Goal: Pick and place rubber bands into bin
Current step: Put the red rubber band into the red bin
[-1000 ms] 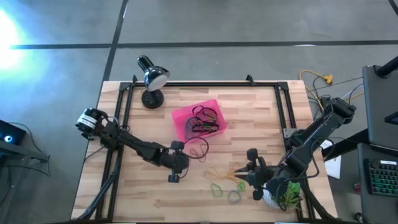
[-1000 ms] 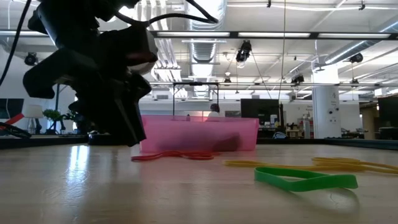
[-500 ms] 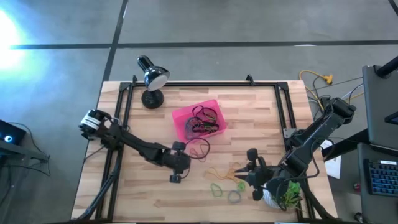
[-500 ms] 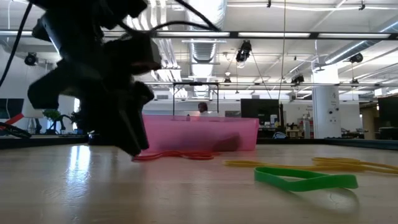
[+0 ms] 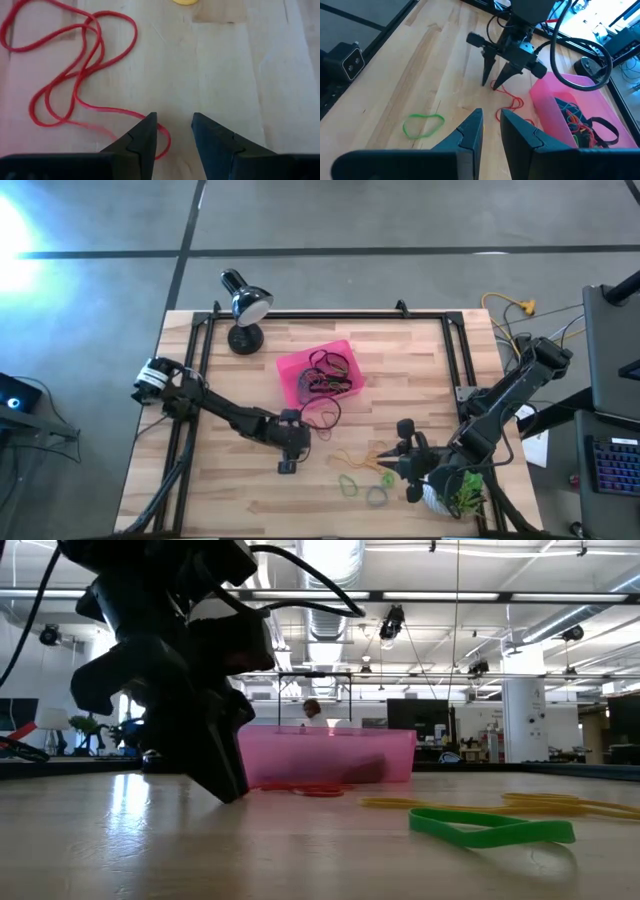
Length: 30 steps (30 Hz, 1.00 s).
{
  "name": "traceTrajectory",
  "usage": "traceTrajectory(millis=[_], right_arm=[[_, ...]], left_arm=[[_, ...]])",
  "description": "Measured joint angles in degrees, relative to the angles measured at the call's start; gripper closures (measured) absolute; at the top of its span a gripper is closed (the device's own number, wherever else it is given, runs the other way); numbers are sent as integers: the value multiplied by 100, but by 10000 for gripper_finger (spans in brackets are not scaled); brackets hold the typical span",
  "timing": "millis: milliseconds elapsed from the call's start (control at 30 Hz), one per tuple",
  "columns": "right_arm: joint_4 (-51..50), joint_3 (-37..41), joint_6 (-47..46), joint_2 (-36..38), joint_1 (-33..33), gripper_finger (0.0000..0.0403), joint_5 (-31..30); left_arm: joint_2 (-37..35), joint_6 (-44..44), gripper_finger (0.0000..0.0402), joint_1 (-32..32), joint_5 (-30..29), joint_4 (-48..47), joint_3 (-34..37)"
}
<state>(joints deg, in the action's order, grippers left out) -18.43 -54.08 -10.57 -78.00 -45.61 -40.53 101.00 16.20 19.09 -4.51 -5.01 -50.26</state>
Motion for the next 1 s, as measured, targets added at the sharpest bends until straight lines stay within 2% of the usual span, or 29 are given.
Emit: traceTrajectory(millis=[100,267,367,733,1000], right_arm=[[-1,0,0,0,0,346,0],[-7,0,0,0,-1,346,0],[-12,0,0,0,0,346,2],[-20,0,2,0,-1,346,3],[-18,0,1,0,0,346,4]], left_arm=[[-9,116,288,0,155,-72,2],[-19,394,288,61,832,-127,2],[-45,488,288,197,1009,-161,3],[-266,964,288,812,1086,-294,39],[-303,1825,288,1081,1339,-661,66]])
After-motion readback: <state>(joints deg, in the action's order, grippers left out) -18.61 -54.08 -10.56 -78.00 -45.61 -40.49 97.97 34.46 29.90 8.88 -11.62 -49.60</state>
